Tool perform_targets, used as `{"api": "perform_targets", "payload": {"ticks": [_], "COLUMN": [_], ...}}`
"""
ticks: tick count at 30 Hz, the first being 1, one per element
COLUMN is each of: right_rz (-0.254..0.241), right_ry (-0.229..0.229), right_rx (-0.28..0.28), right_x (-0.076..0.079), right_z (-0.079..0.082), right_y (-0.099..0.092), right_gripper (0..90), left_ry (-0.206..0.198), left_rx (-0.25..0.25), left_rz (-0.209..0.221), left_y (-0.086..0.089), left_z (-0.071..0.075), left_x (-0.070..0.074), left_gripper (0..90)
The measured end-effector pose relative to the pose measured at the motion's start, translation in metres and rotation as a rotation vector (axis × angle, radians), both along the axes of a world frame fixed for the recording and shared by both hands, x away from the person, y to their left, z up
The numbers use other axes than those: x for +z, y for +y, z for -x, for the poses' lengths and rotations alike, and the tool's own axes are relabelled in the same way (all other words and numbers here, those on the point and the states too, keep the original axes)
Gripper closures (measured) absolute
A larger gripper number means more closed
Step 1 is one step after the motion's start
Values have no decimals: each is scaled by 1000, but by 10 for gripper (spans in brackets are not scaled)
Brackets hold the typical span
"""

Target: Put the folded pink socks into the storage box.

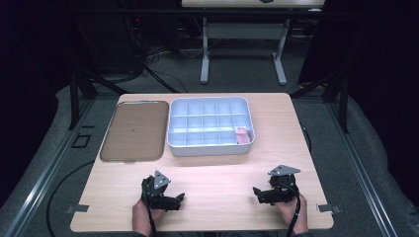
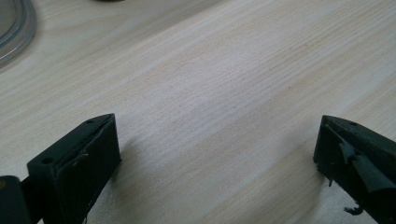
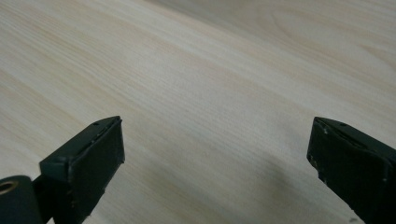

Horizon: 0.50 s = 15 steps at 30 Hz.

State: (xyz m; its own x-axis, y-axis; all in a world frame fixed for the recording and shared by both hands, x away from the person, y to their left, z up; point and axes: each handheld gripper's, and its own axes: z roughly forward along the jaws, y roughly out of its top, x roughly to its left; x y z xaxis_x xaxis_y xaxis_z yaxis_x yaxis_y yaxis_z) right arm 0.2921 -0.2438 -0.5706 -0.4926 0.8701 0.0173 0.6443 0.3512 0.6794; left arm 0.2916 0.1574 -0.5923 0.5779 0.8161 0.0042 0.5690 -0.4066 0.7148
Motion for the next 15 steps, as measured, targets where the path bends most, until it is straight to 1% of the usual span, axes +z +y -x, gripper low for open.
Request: {"api": "perform_targets", "payload": {"ticks": [2, 3, 5, 6, 8, 11, 13, 14, 15], "right_rz": [9, 2, 10, 21, 4, 2, -8, -3, -11], "right_ry": [9, 4, 20, 1, -21, -34, -47, -46, -48], "right_rx": [2, -1, -1, -3, -9, -17, -23, -25, -27], "right_x": [-4, -8, -13, -15, -17, -18, -20, -20, -20], "right_z": [2, 3, 4, 5, 8, 9, 10, 11, 11], "right_y": [-1, -1, -2, -2, -2, -3, -4, -4, -4], "right_gripper": [29, 30, 19, 17, 20, 15, 15, 14, 13], "left_ry": [0, 0, 0, 0, 0, 0, 0, 0, 0], "left_rx": [0, 0, 0, 0, 0, 0, 0, 0, 0], "left_rz": [0, 0, 1, 0, 0, 0, 0, 0, 0], "left_y": [0, 0, 0, 0, 0, 0, 0, 0, 0], "left_z": [0, 0, 0, 0, 0, 0, 0, 0, 0], "left_x": [0, 0, 0, 0, 0, 0, 0, 0, 0], "left_gripper": [2, 2, 2, 2, 2, 2, 2, 2, 2]}}
